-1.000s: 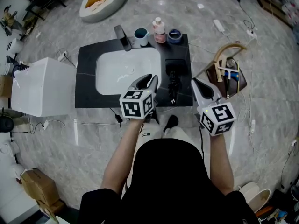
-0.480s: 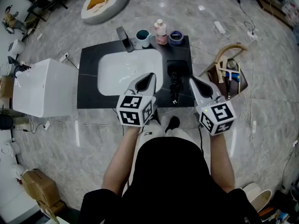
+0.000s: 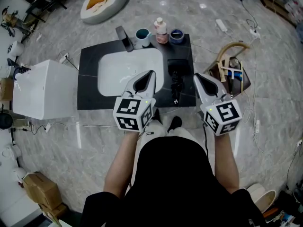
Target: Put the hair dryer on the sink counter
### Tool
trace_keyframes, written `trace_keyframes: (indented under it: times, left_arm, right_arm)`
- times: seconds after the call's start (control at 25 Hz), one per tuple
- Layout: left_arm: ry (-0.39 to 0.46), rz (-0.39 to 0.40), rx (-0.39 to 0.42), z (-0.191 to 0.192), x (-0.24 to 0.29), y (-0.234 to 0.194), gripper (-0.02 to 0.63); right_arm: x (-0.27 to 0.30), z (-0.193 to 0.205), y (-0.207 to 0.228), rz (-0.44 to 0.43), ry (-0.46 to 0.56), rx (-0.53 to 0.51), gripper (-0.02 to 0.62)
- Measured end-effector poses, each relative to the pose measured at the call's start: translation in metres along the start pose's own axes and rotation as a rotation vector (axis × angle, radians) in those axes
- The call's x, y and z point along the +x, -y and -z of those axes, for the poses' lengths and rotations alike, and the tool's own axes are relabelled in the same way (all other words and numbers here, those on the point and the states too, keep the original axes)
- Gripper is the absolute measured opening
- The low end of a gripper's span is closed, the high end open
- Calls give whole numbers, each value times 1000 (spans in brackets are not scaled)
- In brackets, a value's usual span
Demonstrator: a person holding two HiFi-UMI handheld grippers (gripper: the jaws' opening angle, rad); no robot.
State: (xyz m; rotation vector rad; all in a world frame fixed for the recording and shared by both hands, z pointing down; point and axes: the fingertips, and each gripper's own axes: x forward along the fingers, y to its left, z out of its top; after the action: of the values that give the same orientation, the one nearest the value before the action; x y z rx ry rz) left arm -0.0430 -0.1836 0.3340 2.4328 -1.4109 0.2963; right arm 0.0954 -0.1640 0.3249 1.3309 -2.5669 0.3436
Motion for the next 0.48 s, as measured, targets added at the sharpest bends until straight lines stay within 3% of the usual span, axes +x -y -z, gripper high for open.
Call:
trace_keyframes:
  times: [0.48]
  left_arm:
    - [-7, 9, -2, 1, 2, 4, -2]
  right_arm:
    - [-3, 4, 6, 12, -8, 10, 9]
